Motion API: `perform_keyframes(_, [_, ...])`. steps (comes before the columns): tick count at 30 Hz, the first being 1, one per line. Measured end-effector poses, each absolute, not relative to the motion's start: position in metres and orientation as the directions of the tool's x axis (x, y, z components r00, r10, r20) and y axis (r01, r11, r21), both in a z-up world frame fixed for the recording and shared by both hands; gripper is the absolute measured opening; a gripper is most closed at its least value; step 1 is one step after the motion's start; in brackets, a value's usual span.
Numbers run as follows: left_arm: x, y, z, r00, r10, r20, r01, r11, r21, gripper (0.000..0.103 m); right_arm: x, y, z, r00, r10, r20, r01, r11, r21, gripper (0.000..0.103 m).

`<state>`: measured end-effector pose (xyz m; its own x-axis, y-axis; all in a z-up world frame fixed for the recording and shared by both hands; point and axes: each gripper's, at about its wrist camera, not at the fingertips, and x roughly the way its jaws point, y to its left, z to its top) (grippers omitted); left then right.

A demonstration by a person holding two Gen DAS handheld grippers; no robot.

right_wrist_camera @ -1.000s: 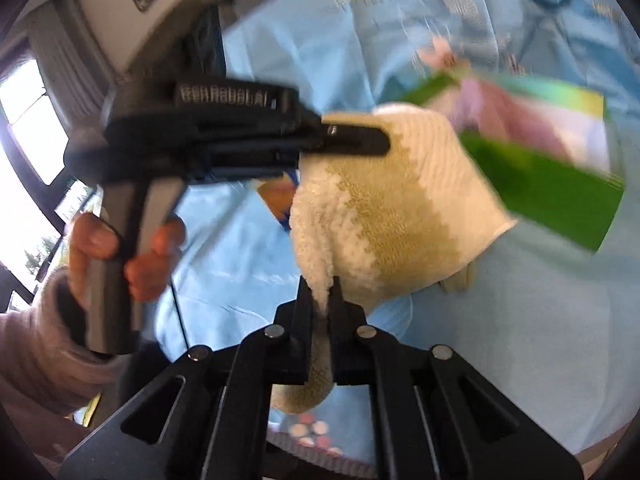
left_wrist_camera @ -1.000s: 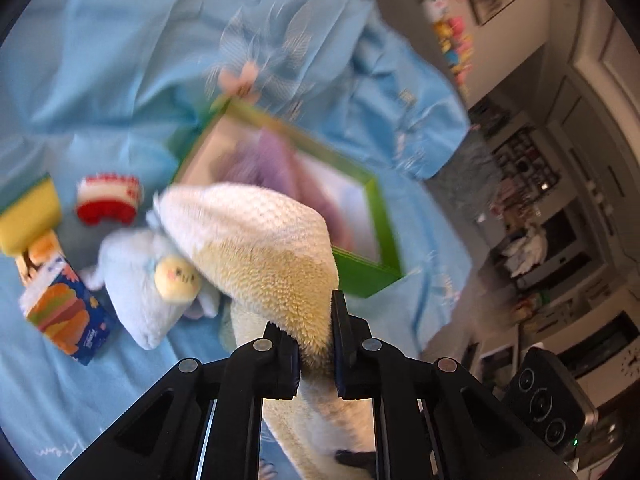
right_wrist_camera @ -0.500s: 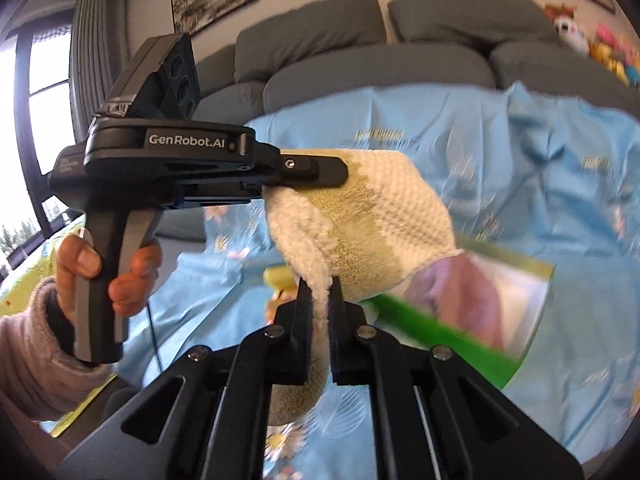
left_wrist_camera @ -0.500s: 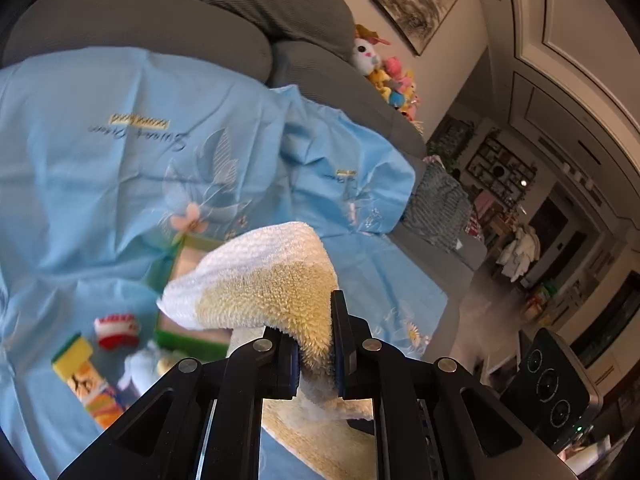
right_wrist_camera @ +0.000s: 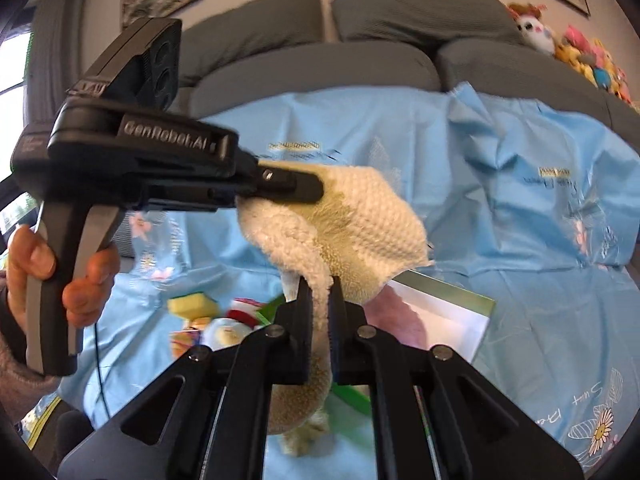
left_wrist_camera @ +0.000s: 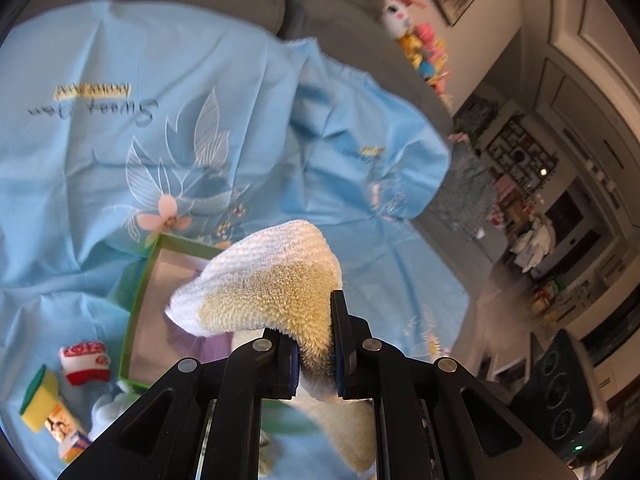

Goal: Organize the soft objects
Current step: 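Lower the cream towel into the green box and open both grippers, then withdraw both tools and move toward the green scrunchie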

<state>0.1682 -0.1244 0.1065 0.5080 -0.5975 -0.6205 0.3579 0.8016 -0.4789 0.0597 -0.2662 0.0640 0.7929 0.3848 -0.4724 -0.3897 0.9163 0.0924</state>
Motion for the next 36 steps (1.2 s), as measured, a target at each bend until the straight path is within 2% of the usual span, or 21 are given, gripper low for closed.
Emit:
perform_keyframes(17, [0.231, -0.146, -0.009, 0.386, -0.433, -0.815, 0.236, 0.900, -0.366, 0.012, 0.151, -0.289, -0.023, 0.690, 0.254, -0.678, -0.283, 0.957, 0.070, 0.012])
perform_keyframes(18, [0.232, -0.146, -0.016, 0.365, -0.419, -0.831, 0.227, 0.906, -0.357, 0.015, 0.153, -0.289, -0.026, 0.684, 0.245, -0.688, -0.278, 0.958, 0.065, 0.020])
perform_keyframes(19, [0.232, -0.146, -0.020, 0.357, -0.403, -0.843, 0.222, 0.913, -0.343, 0.026, 0.156, -0.290, -0.030, 0.676, 0.238, -0.698, -0.272, 0.960, 0.063, 0.032])
perform_keyframes(20, [0.231, -0.146, -0.023, 0.352, -0.383, -0.854, 0.220, 0.921, -0.322, 0.033, 0.158, -0.291, -0.032, 0.671, 0.235, -0.704, -0.269, 0.961, 0.065, 0.039])
perform_keyframes(21, [0.229, -0.145, -0.026, 0.351, -0.365, -0.862, 0.219, 0.927, -0.304, 0.054, 0.159, -0.292, -0.035, 0.661, 0.226, -0.716, -0.258, 0.964, 0.066, 0.050])
perform_keyframes(22, [0.228, -0.144, -0.027, 0.356, -0.353, -0.865, 0.215, 0.932, -0.292, 0.072, 0.160, -0.293, -0.037, 0.655, 0.214, -0.724, -0.244, 0.968, 0.066, 0.054])
perform_keyframes(24, [0.224, -0.139, -0.027, 0.367, -0.347, -0.863, 0.207, 0.935, -0.288, 0.077, 0.159, -0.295, -0.040, 0.653, 0.207, -0.729, -0.235, 0.970, 0.064, 0.053])
perform_keyframes(26, [0.221, -0.134, -0.025, 0.362, -0.352, -0.864, 0.201, 0.934, -0.296, 0.078, 0.156, -0.297, -0.040, 0.650, 0.204, -0.732, -0.234, 0.970, 0.063, 0.055])
perform_keyframes(31, [0.198, -0.129, -0.007, 0.415, -0.321, -0.851, 0.219, 0.944, -0.248, 0.085, 0.134, -0.302, -0.032, 0.662, 0.181, -0.727, -0.228, 0.973, 0.034, 0.063])
perform_keyframes(33, [0.183, -0.126, 0.003, 0.453, -0.321, -0.831, 0.231, 0.943, -0.239, 0.086, 0.119, -0.304, -0.024, 0.684, 0.183, -0.706, -0.225, 0.974, 0.035, 0.067])
perform_keyframes(36, [0.162, -0.126, 0.013, 0.498, -0.312, -0.809, 0.243, 0.946, -0.216, 0.093, 0.094, -0.309, -0.014, 0.716, 0.202, -0.668, -0.216, 0.974, 0.063, 0.074])
